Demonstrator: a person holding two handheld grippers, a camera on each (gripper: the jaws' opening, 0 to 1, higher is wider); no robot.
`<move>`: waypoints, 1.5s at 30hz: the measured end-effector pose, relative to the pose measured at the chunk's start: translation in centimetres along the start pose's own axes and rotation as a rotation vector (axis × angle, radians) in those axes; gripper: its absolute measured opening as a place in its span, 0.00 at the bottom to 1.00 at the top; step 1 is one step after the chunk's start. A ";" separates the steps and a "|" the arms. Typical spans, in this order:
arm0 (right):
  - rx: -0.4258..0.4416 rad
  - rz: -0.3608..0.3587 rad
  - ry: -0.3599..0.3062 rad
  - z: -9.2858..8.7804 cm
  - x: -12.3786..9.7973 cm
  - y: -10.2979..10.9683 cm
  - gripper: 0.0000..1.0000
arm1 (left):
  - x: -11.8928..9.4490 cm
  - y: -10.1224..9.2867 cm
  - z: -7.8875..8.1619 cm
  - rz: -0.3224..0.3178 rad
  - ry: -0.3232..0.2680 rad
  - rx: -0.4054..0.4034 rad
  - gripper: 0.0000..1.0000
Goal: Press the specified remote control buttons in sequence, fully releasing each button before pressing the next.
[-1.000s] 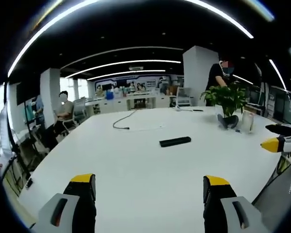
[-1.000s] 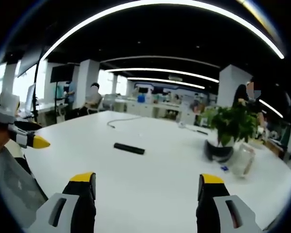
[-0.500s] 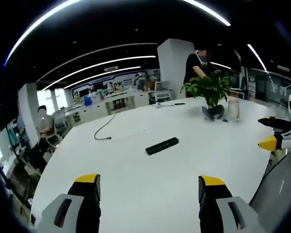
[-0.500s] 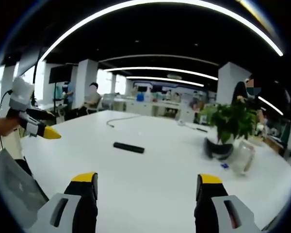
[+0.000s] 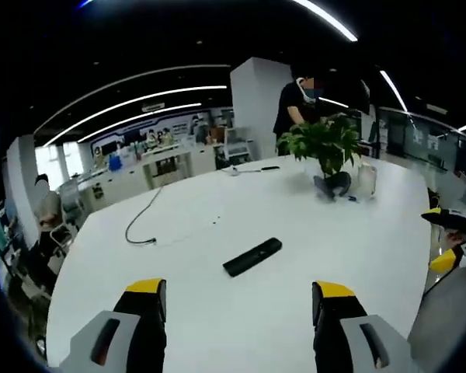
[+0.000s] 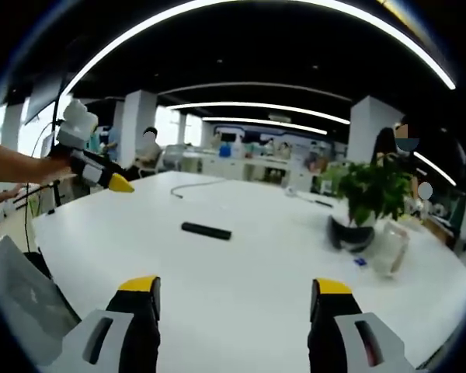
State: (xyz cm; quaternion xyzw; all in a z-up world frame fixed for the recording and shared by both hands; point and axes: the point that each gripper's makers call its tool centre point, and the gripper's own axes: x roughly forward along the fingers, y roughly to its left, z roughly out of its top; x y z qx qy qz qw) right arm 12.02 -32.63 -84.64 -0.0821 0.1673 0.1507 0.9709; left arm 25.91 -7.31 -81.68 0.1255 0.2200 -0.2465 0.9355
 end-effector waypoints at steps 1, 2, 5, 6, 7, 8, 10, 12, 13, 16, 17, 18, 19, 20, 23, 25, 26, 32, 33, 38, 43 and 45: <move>0.000 0.000 0.001 -0.1 0.0 0.0 0.78 | 0.5 0.1 0.2 -0.006 0.007 0.016 0.79; 0.000 0.001 0.003 -0.1 0.1 0.0 0.77 | 0.9 0.1 0.4 -0.012 0.010 0.026 0.78; -0.003 0.008 0.020 -0.5 0.2 0.2 0.76 | 2.2 0.3 0.6 -0.036 0.033 0.081 0.75; -0.004 0.009 0.021 -0.5 0.2 0.3 0.76 | 2.8 0.3 0.6 -0.052 0.039 0.086 0.74; -0.005 0.010 0.024 -0.5 0.2 0.3 0.76 | 3.2 0.3 0.6 -0.062 0.048 0.086 0.74; -0.006 0.010 0.027 -0.6 0.3 0.3 0.76 | 3.9 0.3 0.6 -0.080 0.059 0.102 0.74; -0.006 0.012 0.035 -0.8 0.3 0.3 0.75 | 4.7 0.2 0.8 -0.099 0.076 0.151 0.74; -0.007 0.012 0.039 -0.8 0.4 0.3 0.75 | 5.4 0.0 1.0 -0.119 0.086 0.168 0.73; -0.007 0.013 0.042 -0.9 0.4 0.3 0.75 | 6.0 -0.1 1.2 -0.129 0.088 0.170 0.72; -0.007 0.013 0.049 -1.1 0.5 0.3 0.74 | 7.4 -0.5 1.4 -0.167 0.102 0.228 0.71; -0.006 0.013 0.050 -1.1 0.5 0.3 0.74 | 7.8 -0.6 1.4 -0.172 0.102 0.236 0.70; -0.006 0.014 0.054 -1.1 0.5 0.3 0.74 | 8.5 -0.6 1.5 -0.177 0.107 0.235 0.70; -0.006 0.015 0.058 -1.2 0.6 0.3 0.73 | 8.9 -0.7 1.4 -0.191 0.118 0.238 0.70; -0.008 0.015 0.060 -1.3 0.6 0.3 0.73 | 9.4 -0.7 1.4 -0.203 0.128 0.248 0.70; -0.013 0.016 0.064 -1.3 0.6 0.4 0.73 | 10.8 -0.6 1.2 -0.226 0.152 0.301 0.66; -0.014 0.019 0.072 -1.5 0.7 0.4 0.72 | 11.7 -0.5 1.0 -0.249 0.171 0.311 0.63; -0.016 0.024 0.078 -1.6 0.8 0.6 0.72 | 12.0 -0.5 0.9 -0.271 0.182 0.307 0.62; -0.024 0.033 0.090 -1.8 0.9 0.8 0.72 | 14.0 -0.4 0.4 -0.358 0.244 0.312 0.60; -0.022 0.032 0.093 -1.8 0.9 0.8 0.72 | 14.4 -0.3 0.1 -0.373 0.265 0.312 0.60; -0.021 0.040 0.106 -2.0 0.9 0.9 0.72 | 16.0 0.2 -1.4 -0.406 0.331 0.357 0.58; -0.025 0.050 0.115 -2.2 1.0 1.2 0.71 | 17.2 0.9 -3.1 -0.437 0.401 0.386 0.52; -0.028 0.055 0.122 -2.3 1.0 1.3 0.71 | 17.4 0.7 -3.5 -0.461 0.417 0.394 0.52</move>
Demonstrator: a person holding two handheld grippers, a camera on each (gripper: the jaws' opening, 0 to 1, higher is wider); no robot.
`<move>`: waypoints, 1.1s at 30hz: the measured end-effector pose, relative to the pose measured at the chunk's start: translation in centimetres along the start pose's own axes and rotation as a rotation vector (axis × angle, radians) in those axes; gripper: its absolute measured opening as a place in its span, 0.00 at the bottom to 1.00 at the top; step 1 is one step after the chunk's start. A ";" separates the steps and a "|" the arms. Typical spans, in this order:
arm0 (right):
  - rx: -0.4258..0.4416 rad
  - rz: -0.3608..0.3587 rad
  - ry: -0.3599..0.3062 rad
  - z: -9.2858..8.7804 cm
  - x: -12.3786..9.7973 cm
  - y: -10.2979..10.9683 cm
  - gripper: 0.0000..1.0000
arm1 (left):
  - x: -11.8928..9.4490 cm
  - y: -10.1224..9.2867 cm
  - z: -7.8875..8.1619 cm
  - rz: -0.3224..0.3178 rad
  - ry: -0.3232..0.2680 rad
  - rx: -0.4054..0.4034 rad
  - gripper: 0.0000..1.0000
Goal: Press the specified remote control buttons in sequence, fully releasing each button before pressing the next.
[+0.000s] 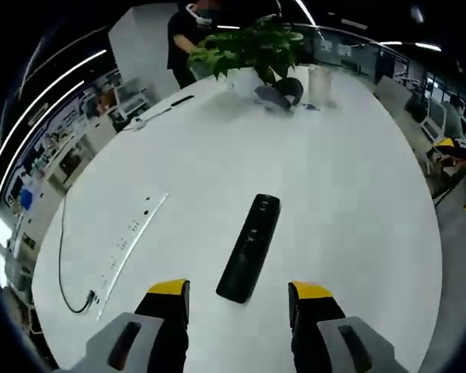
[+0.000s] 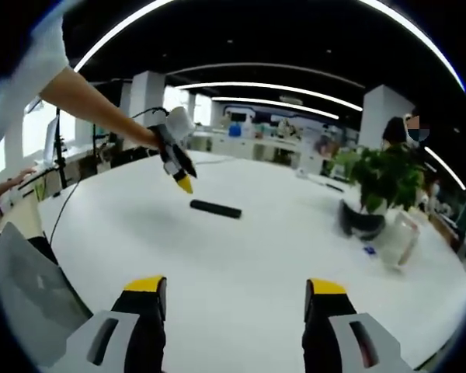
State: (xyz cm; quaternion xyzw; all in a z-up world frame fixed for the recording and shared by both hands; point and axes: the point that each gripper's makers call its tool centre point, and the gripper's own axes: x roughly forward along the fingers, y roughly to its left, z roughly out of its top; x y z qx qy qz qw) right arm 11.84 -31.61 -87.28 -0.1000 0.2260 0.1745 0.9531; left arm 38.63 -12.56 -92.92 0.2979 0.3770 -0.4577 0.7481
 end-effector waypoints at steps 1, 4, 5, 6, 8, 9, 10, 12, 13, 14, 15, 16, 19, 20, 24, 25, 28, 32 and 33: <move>-0.001 0.002 0.000 0.0 0.0 0.0 0.71 | 0.4 0.1 -0.2 -0.008 0.010 -0.002 0.53; -0.003 0.007 0.005 -0.1 0.1 0.1 0.71 | 1.2 0.1 -0.8 -0.028 0.045 0.031 0.53; -0.004 0.008 0.009 -0.1 0.1 0.1 0.71 | 1.5 0.3 -1.3 -0.019 0.082 0.050 0.53; -0.004 0.009 0.010 -0.1 0.1 0.1 0.71 | 1.7 0.5 -1.5 -0.010 0.098 0.067 0.52; -0.005 0.010 0.010 -0.1 0.1 0.1 0.71 | 2.3 -0.2 -1.6 -0.044 0.106 0.080 0.48; -0.007 0.009 0.011 -0.1 0.1 0.0 0.70 | 2.4 -0.4 -1.7 -0.051 0.121 0.087 0.48; -0.007 0.009 0.013 -0.2 0.1 0.0 0.70 | 2.7 -0.5 -1.9 -0.062 0.138 0.106 0.48; -0.008 0.009 0.017 -0.2 0.2 0.0 0.70 | 3.1 -0.5 -2.0 -0.068 0.152 0.112 0.49; -0.009 0.009 0.017 -0.2 0.2 0.0 0.70 | 3.3 -0.4 -1.9 -0.073 0.158 0.115 0.49; -0.008 0.009 0.016 -0.2 0.2 0.0 0.70 | 3.6 -0.3 -1.9 -0.076 0.167 0.114 0.48; -0.008 0.010 0.017 -0.2 0.2 0.0 0.70 | 3.7 -0.3 -2.0 -0.079 0.175 0.116 0.48; -0.009 0.010 0.020 -0.2 0.2 0.0 0.70 | 3.9 -0.2 -2.2 -0.073 0.192 0.122 0.48; -0.015 0.013 0.025 -0.3 0.2 0.1 0.70 | 4.4 -0.2 -2.6 -0.074 0.217 0.143 0.46; -0.018 0.014 0.026 -0.3 0.2 0.1 0.69 | 4.5 -0.1 -2.7 -0.074 0.225 0.147 0.46; -0.019 0.015 0.030 -0.3 0.2 0.1 0.69 | 5.1 0.4 -2.5 -0.073 0.231 0.140 0.46; -0.019 0.015 0.031 -0.4 0.2 0.1 0.69 | 5.2 0.4 -2.5 -0.075 0.236 0.137 0.46; -0.019 0.016 0.033 -0.4 0.2 0.1 0.69 | 5.3 0.7 -2.4 -0.085 0.238 0.123 0.47; -0.023 0.015 0.037 -0.4 0.2 0.1 0.69 | 5.3 0.6 -2.6 -0.104 0.239 0.102 0.47; -0.023 0.015 0.037 -0.4 0.2 0.1 0.69 | 5.3 0.5 -2.6 -0.108 0.239 0.099 0.46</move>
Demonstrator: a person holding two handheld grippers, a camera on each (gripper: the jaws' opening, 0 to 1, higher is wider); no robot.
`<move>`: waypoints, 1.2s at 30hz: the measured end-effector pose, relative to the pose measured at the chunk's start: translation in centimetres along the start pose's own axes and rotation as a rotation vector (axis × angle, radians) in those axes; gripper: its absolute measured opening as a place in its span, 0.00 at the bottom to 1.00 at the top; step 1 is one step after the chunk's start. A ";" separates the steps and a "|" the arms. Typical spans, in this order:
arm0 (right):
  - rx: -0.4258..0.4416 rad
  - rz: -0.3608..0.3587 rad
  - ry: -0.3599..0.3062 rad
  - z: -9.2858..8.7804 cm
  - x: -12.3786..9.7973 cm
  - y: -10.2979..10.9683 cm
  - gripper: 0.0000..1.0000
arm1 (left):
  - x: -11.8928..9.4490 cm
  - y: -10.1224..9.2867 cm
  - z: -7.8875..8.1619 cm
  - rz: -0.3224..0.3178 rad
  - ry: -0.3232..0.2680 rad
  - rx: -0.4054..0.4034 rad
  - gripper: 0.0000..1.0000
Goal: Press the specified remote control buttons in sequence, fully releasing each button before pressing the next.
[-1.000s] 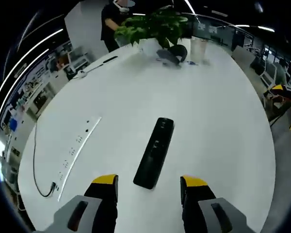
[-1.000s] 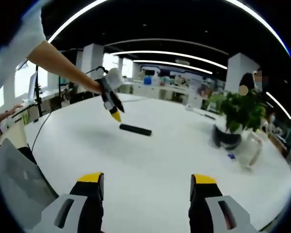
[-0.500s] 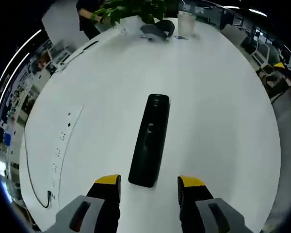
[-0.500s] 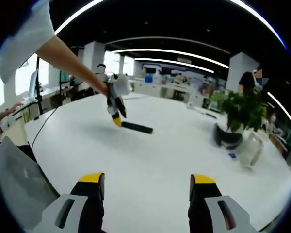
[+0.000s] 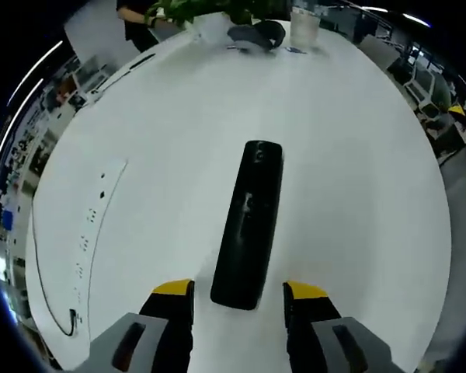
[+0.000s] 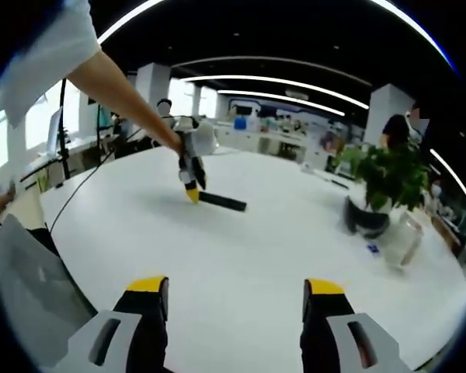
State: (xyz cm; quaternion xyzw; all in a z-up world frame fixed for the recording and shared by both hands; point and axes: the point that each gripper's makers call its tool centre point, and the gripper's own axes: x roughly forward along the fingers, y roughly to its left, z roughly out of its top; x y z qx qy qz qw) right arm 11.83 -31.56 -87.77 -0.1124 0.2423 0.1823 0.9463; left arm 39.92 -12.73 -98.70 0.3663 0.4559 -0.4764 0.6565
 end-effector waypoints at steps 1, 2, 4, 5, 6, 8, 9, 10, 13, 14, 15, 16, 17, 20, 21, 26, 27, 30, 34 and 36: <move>0.001 0.000 0.001 0.0 0.0 0.0 0.68 | 0.0 -0.2 0.0 -0.013 0.002 -0.004 0.44; 0.001 0.001 0.001 0.0 0.0 0.0 0.68 | 0.0 -0.4 0.0 -0.024 0.003 -0.003 0.42; -0.003 0.000 0.001 0.0 0.0 0.0 0.68 | 0.1 -0.8 0.0 -0.048 0.006 0.010 0.38; -0.004 0.000 0.002 0.0 0.0 0.0 0.68 | 0.1 -0.7 0.0 -0.045 0.004 0.018 0.38; -0.006 -0.002 0.004 -0.1 0.0 0.0 0.68 | 0.1 -0.8 0.0 -0.051 0.000 0.027 0.37; -0.005 -0.002 0.006 -0.1 0.1 0.0 0.68 | 0.1 -0.8 -0.1 -0.058 -0.006 0.029 0.37; -0.004 -0.001 0.006 -0.1 0.1 0.0 0.68 | 0.1 -0.8 0.0 -0.059 -0.007 0.030 0.37; -0.005 -0.002 0.005 -0.1 0.1 0.0 0.68 | 0.1 -0.8 0.0 -0.060 -0.008 0.035 0.37; -0.007 -0.006 0.004 -0.1 0.1 -0.1 0.67 | 0.1 -0.7 0.0 -0.062 -0.008 0.035 0.37; -0.006 -0.008 0.004 -0.1 0.1 -0.1 0.67 | 0.1 -0.7 0.0 -0.062 -0.007 0.036 0.37; -0.006 -0.010 0.003 0.0 0.1 -0.2 0.67 | 0.1 -0.7 0.0 -0.063 -0.006 0.037 0.37; -0.005 -0.011 0.001 0.0 0.1 -0.2 0.67 | 0.1 -0.7 0.0 -0.063 -0.006 0.036 0.36; -0.005 -0.011 0.001 0.0 0.1 -0.2 0.67 | 0.1 -0.7 0.0 -0.062 -0.004 0.035 0.36; -0.006 -0.012 -0.001 0.0 0.1 -0.2 0.67 | 0.1 -0.9 0.0 -0.057 0.006 0.029 0.34; -0.006 -0.011 -0.001 0.0 0.1 -0.1 0.67 | 0.1 -1.0 0.0 -0.055 0.012 0.026 0.33; -0.015 -0.011 -0.002 0.1 0.0 0.0 0.67 | 0.1 -1.5 0.0 -0.042 0.032 0.019 0.24; -0.016 -0.011 -0.002 0.1 0.0 0.0 0.67 | 0.1 -1.5 0.0 -0.032 0.043 0.018 0.24; -0.017 -0.011 -0.002 0.1 0.0 0.1 0.67 | 0.1 -1.6 -0.1 -0.017 0.064 0.012 0.23; -0.021 -0.014 -0.007 0.2 0.0 0.0 0.67 | 0.0 -1.7 -0.3 0.005 0.084 -0.004 0.23; -0.021 -0.016 -0.011 0.2 0.0 0.0 0.67 | 0.0 -1.8 -0.3 0.018 0.093 0.009 0.23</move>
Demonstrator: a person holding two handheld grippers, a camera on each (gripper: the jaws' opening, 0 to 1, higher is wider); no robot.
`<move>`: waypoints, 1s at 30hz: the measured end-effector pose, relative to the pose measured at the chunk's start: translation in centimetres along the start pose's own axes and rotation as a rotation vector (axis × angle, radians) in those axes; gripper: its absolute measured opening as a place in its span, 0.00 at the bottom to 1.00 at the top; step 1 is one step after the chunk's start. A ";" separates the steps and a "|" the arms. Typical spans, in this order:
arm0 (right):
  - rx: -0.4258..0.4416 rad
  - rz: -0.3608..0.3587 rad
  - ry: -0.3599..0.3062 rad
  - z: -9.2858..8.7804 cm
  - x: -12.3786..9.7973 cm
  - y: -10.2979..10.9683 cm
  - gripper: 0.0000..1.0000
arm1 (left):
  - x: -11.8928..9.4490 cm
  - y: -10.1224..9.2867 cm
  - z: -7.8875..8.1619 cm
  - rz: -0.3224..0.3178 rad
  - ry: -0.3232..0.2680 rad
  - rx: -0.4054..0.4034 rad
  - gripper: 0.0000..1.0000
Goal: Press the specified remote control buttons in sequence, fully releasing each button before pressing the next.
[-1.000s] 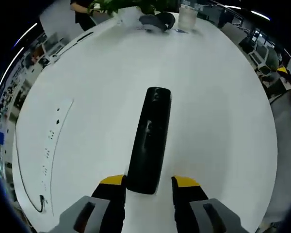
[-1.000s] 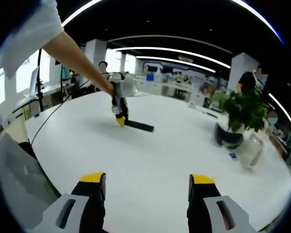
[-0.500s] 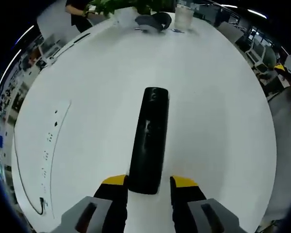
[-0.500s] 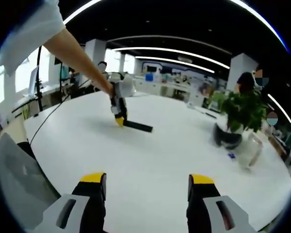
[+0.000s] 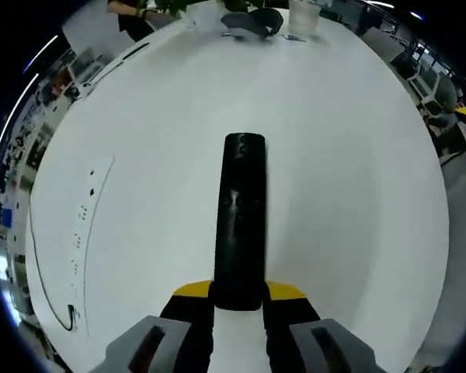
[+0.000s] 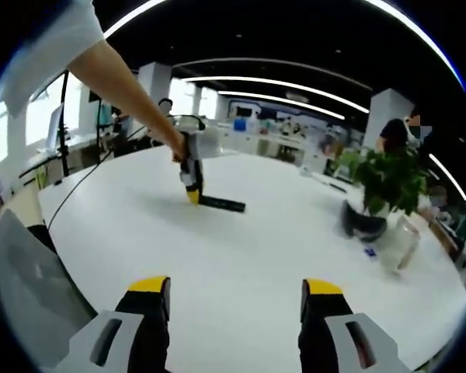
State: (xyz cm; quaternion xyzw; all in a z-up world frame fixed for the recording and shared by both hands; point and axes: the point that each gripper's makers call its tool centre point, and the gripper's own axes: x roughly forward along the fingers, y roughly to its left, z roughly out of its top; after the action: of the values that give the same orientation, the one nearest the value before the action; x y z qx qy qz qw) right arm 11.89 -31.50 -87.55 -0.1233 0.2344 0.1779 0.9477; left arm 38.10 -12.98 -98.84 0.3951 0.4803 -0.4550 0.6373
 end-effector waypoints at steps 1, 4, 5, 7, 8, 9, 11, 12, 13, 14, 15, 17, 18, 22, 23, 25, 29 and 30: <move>0.000 -0.001 -0.001 0.0 0.0 0.0 0.67 | 0.0 -0.1 0.0 0.008 0.008 0.007 0.23; 0.001 -0.001 -0.003 0.0 0.0 0.0 0.66 | 0.0 -0.7 0.0 0.002 0.025 0.029 0.23; 0.000 -0.001 -0.003 0.0 0.0 0.0 0.66 | 0.0 -0.9 0.0 0.001 0.030 0.036 0.23; -0.006 -0.001 -0.002 -0.1 -0.1 0.0 0.66 | -0.1 -1.3 -0.1 0.000 0.036 0.045 0.23; -0.008 0.000 -0.001 -0.1 -0.1 0.1 0.66 | -0.1 -1.6 -0.1 -0.002 0.040 0.047 0.23; -0.009 0.000 -0.001 -0.1 -0.1 0.1 0.66 | -0.1 -1.6 -0.2 -0.004 0.042 0.054 0.23; -0.015 0.001 -0.004 0.0 -0.1 0.1 0.66 | 0.0 -1.6 -0.4 -0.005 0.046 0.066 0.23; -0.015 0.003 -0.009 0.1 -0.1 0.2 0.66 | -0.1 -1.9 -0.4 -0.007 0.049 0.072 0.23; -0.014 0.004 -0.011 0.2 -0.2 0.2 0.65 | 0.0 -1.8 -0.4 -0.010 0.051 0.075 0.23; -0.014 0.004 -0.011 0.2 -0.2 0.2 0.65 | 0.0 -1.8 -0.5 -0.013 0.054 0.076 0.23; -0.013 0.005 -0.010 0.2 -0.2 0.2 0.65 | 0.0 -2.1 -0.5 -0.018 0.057 0.078 0.23; -0.014 0.006 -0.015 0.2 -0.2 0.2 0.65 | 0.0 -2.4 -0.5 -0.020 0.058 0.079 0.23; -0.016 0.005 -0.017 0.3 -0.2 0.1 0.64 | 0.0 -2.5 -0.5 -0.024 0.059 0.075 0.23; -0.015 0.006 -0.016 0.2 -0.2 0.0 0.64 | 0.0 -3.8 -0.7 -0.044 0.066 0.067 0.23; -0.014 0.006 -0.020 0.2 -0.3 0.0 0.64 | 0.0 -3.9 -0.7 -0.044 0.064 0.080 0.23; -0.015 0.007 -0.017 0.2 -0.3 0.0 0.64 | 0.0 -4.3 -0.7 -0.046 0.062 0.081 0.23; -0.019 0.008 -0.019 0.1 -0.3 0.1 0.63 | 0.0 -5.0 -0.8 -0.048 0.053 0.077 0.23; -0.019 0.006 -0.017 0.1 -0.3 0.0 0.63 | 0.0 -5.2 -0.8 -0.048 0.051 0.077 0.23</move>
State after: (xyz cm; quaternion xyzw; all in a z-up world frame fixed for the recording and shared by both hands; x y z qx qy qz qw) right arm 11.69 -31.53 -87.36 -0.1298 0.2248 0.1840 0.9480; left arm 32.93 -13.64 -99.41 0.4194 0.4878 -0.4780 0.5981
